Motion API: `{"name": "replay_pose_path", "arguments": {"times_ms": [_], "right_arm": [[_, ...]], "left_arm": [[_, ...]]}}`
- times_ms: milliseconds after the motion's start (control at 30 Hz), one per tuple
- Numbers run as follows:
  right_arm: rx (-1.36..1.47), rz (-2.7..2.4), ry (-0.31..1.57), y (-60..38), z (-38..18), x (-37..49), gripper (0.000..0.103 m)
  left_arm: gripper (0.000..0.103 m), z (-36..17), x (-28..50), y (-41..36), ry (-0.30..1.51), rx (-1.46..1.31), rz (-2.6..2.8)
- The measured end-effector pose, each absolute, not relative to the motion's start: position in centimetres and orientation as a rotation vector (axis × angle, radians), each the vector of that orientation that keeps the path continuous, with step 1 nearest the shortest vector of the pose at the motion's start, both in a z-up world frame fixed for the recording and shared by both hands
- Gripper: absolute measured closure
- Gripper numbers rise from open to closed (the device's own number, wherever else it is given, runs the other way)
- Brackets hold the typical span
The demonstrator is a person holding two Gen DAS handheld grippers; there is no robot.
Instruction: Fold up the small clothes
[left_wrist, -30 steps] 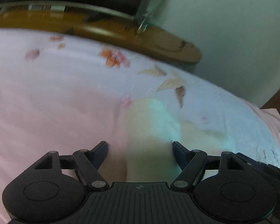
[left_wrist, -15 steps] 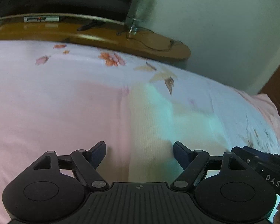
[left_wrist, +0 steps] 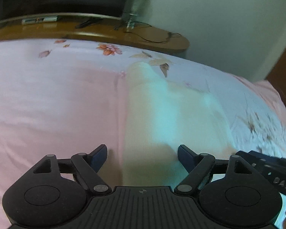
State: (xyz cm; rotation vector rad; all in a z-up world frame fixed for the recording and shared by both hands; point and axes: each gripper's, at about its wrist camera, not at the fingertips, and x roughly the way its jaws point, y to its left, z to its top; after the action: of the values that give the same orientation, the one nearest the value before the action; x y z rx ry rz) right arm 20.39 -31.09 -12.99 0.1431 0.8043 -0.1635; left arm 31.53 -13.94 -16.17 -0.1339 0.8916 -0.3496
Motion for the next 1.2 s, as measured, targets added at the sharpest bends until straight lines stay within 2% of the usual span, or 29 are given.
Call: {"name": "replay_pose_path", "arguments": {"times_ms": [300,567,733,900,1200], "right_arm": [[0.194,-0.135,0.864,-29.9,-13.8,14.1,0.062],[0.229,-0.168,0.899,-29.9,-15.0,13.5,0.06],[0.25,-0.173,0.881,-30.2,-14.3,13.3,0.055],[0.264,-0.178,0.863,-31.0,-14.0,14.2,0.043],[0.373,-0.154,0.845,-33.8,-14.4,18.8,0.028]], "left_arm": [[0.022,-17.8,27.5,-12.2,0.949,-0.134,-0.371],[0.022,-17.3,26.6,-12.5,0.947,-0.096,-0.363],[0.022,-16.4,26.7,-12.7,0.923,-0.079,-0.346],[0.022,-16.1,27.9,-13.1,0.921,-0.096,-0.355],[0.022,-16.4,32.3,-14.0,0.917,-0.176,-0.359]]}}
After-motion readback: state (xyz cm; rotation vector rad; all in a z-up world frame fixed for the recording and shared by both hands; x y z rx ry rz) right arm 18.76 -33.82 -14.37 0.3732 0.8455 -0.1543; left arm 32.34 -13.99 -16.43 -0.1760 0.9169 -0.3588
